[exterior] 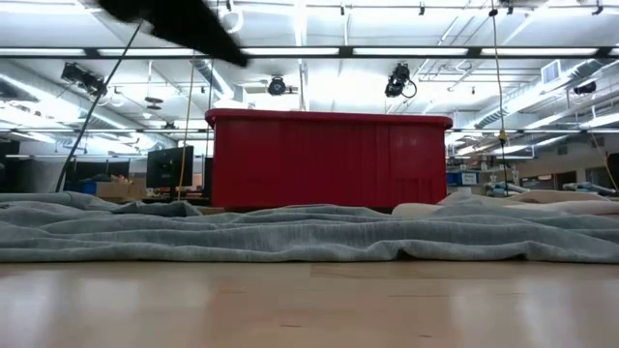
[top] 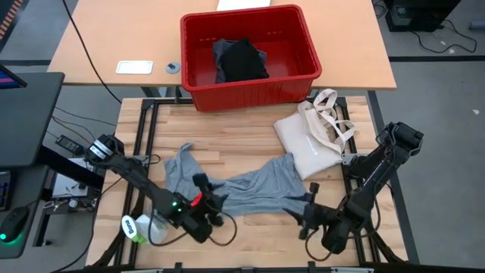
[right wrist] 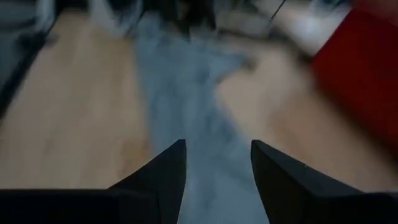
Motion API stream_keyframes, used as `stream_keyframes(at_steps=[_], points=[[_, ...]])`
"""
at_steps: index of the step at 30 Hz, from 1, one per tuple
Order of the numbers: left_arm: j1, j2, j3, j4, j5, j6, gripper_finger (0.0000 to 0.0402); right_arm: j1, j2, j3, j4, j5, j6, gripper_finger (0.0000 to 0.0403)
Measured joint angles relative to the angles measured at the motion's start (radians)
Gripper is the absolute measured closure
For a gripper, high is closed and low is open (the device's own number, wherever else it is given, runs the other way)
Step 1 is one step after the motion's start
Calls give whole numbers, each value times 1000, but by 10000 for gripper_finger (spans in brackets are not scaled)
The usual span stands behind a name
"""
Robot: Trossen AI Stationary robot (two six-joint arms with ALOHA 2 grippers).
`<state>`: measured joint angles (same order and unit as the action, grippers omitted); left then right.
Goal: Fold Laundry from Bin
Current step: Fold the gray shirt
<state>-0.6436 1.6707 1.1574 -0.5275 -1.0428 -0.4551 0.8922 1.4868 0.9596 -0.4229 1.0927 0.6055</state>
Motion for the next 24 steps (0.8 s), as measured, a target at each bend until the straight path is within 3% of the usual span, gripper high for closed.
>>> stream_keyframes(at_steps=[2,5,9,12,19,24], points=[[32,0,-47,134,-111,70,210,-25,0,0,89,80,-143,216],[116,0,-115,262,-126,184,210,-79,0,0,146,52,-268,216],[280,0,-185,298,-4,205,219,-176,0,-67,195,-15,-278,222],[346,0,-230,342,42,213,234,-235,1,-162,337,-108,-296,224],[292,-1,-324,695,60,383,272,-296,1,-331,830,-282,-526,225],[229,-2,-331,765,54,501,284,-330,0,-369,1051,-333,-616,225]])
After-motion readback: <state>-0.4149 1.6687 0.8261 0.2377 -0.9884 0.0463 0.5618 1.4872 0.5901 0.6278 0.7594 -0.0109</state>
